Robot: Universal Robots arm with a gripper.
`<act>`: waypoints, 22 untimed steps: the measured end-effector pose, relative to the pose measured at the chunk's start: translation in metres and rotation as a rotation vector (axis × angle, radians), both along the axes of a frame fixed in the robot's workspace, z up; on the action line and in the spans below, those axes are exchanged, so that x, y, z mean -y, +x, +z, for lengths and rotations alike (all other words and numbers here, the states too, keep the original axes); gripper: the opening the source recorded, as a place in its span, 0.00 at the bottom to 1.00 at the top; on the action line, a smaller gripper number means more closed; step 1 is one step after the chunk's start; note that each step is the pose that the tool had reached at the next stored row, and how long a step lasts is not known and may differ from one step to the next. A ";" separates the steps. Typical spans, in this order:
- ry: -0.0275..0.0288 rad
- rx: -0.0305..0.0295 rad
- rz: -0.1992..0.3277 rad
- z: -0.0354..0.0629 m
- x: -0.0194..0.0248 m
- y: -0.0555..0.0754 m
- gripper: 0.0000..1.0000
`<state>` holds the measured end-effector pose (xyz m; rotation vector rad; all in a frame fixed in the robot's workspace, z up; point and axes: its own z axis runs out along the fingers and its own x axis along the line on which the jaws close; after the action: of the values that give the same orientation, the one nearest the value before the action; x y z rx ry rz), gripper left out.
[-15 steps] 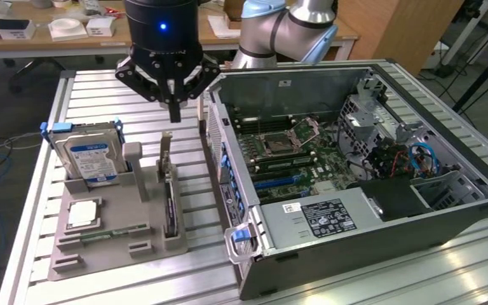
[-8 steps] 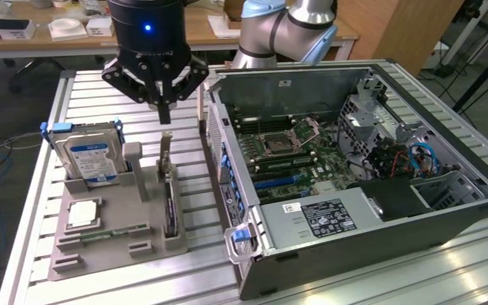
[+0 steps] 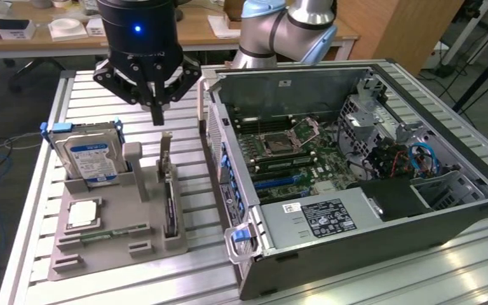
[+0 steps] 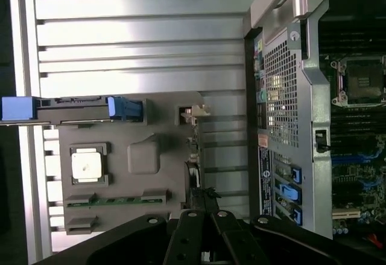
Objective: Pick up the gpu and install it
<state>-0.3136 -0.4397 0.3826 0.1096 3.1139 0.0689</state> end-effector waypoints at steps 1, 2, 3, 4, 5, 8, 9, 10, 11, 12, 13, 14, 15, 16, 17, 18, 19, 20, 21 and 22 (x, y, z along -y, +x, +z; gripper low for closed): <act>0.0000 0.0000 0.000 0.0000 0.0001 -0.001 0.11; 0.0000 0.0000 0.000 -0.0001 0.0001 -0.002 0.11; 0.0000 -0.0001 0.000 -0.0001 0.0002 -0.003 0.11; 0.0000 -0.0001 0.000 -0.0002 0.0003 -0.006 0.11; 0.0000 -0.0001 0.000 -0.0002 0.0003 -0.007 0.11; 0.0000 -0.0001 0.000 -0.0002 0.0003 -0.008 0.11; 0.0000 -0.0001 0.000 -0.0002 0.0003 -0.008 0.11; 0.0000 0.0000 0.000 -0.0002 0.0003 -0.008 0.11; 0.0000 -0.0001 0.000 -0.0002 0.0003 -0.008 0.11; 0.0000 0.0000 0.000 -0.0002 0.0003 -0.008 0.11; 0.0000 0.0000 0.000 -0.0002 0.0003 -0.008 0.11; 0.0000 -0.0001 0.000 -0.0002 0.0003 -0.008 0.11; 0.0000 0.0000 0.000 -0.0002 0.0003 -0.008 0.11; 0.0000 0.0000 0.000 -0.0002 0.0003 -0.008 0.11; 0.0000 -0.0001 0.000 -0.0002 0.0003 -0.008 0.11; 0.0000 -0.0001 0.000 -0.0002 0.0003 -0.008 0.11; 0.0000 -0.0001 0.000 -0.0002 0.0003 -0.008 0.11; 0.0000 -0.0001 0.000 -0.0002 0.0003 -0.008 0.11; 0.0000 -0.0001 0.000 -0.0002 0.0003 -0.008 0.17; 0.0000 -0.0001 0.000 -0.0002 0.0003 -0.008 0.23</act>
<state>-0.3215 -0.4400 0.3824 0.1097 3.1140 0.0689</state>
